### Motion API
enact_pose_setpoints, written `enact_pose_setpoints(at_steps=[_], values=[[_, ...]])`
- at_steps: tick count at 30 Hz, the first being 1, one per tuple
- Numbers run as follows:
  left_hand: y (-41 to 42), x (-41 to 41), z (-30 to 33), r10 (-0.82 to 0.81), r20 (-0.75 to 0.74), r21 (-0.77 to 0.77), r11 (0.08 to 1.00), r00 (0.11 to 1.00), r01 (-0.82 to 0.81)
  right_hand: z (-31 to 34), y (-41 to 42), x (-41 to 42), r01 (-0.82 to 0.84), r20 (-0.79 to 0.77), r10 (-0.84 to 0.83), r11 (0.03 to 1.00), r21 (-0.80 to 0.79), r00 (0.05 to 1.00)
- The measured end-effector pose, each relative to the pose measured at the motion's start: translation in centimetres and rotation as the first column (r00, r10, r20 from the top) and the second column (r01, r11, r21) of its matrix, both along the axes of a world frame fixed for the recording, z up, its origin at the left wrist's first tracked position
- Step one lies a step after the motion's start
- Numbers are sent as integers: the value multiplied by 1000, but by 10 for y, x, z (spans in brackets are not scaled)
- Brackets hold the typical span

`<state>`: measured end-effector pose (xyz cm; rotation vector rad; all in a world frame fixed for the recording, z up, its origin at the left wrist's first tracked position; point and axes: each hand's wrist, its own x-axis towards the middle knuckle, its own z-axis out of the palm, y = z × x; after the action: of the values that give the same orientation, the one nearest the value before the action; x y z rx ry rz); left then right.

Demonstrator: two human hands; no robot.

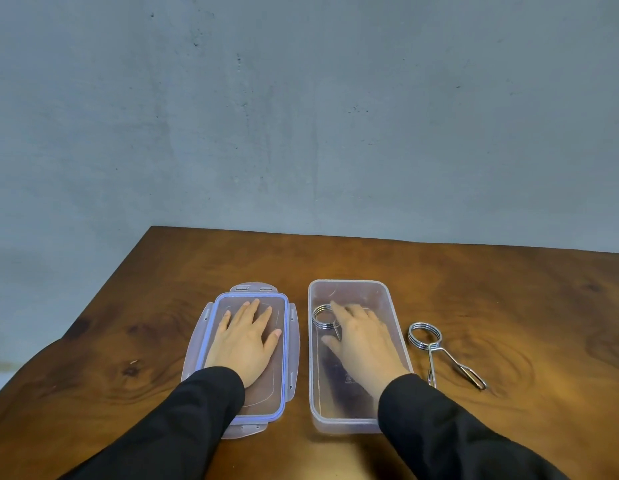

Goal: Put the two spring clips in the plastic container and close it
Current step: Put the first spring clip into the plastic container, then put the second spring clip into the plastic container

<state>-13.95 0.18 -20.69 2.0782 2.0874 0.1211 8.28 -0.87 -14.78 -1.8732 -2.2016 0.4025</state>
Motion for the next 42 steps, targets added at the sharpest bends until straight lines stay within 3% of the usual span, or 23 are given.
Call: enact_pose_setpoints(at_steps=[2, 5, 7, 10, 14, 18, 22, 28, 32, 35, 37, 39, 42], values=[[0, 0, 0, -1, 1, -2, 1000, 1000, 1, 24, -2, 16, 40, -157, -15, 987, 157, 987], [0, -1, 0, 5, 4, 4, 1000, 1000, -5, 49, -2, 65, 172, -261, -81, 923, 344, 962], [0, -2, 0, 2, 3, 5, 1000, 1000, -2, 46, -4, 103, 266, -249, -198, 923, 278, 948], [0, -2, -2, -2, 3, 3, 1000, 1000, 2, 19, -21, 137, 335, -56, -333, 942, 36, 941], [1, -3, -3, -16, -2, -1, 1000, 1000, 16, -20, -46, 143, 305, 26, -306, 937, -167, 952], [2, -2, -3, -17, -20, -1, 1000, 1000, 17, -40, -51, 139, 308, 153, -296, 950, -59, 943], [2, 0, -3, -4, -38, 4, 1000, 999, 4, -43, -47, 139, 337, 170, -336, 941, 25, 926], [0, 1, -2, -2, -24, -4, 1000, 1000, 2, -39, -37, 144, 341, 110, -338, 940, -5, 935], [-2, 2, 2, -3, 2, -8, 1000, 1000, 3, 6, -27, 136, 395, -71, -389, 912, 110, 918], [-2, 4, 5, -2, 11, -10, 1000, 1000, 2, 61, -21, 111, 298, -171, -265, 932, 206, 949], [-4, 4, 6, 0, 18, -12, 1000, 1000, 0, 88, -24, 85, 150, -148, -119, 963, 223, 982], [-5, 4, 6, 4, 28, -18, 1000, 1000, -3, 97, -27, 56, 28, -85, -13, 983, 180, 996], [-5, 2, 7, 7, 34, -11, 1000, 999, -6, 78, -28, 26, -28, -20, 29, 998, 57, 999]])
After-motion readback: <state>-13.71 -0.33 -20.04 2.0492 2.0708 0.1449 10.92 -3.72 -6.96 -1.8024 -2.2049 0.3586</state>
